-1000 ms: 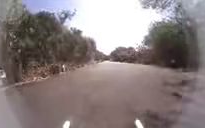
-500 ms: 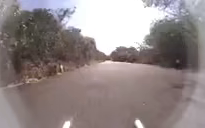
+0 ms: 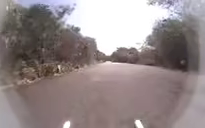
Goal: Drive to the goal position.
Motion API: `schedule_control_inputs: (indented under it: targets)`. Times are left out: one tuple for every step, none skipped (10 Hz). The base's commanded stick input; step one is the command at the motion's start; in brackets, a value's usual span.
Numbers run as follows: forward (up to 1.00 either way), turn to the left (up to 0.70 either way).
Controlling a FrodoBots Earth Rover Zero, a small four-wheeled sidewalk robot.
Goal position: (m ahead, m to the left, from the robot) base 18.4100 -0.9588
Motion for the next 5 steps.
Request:
schedule_control_inputs:
  targets:
    - [0.85, 0.00]
    - [0.85, 0.00]
    - [0.85, 0.00]
    - [0.85, 0.00]
    - [0.85, 0.00]
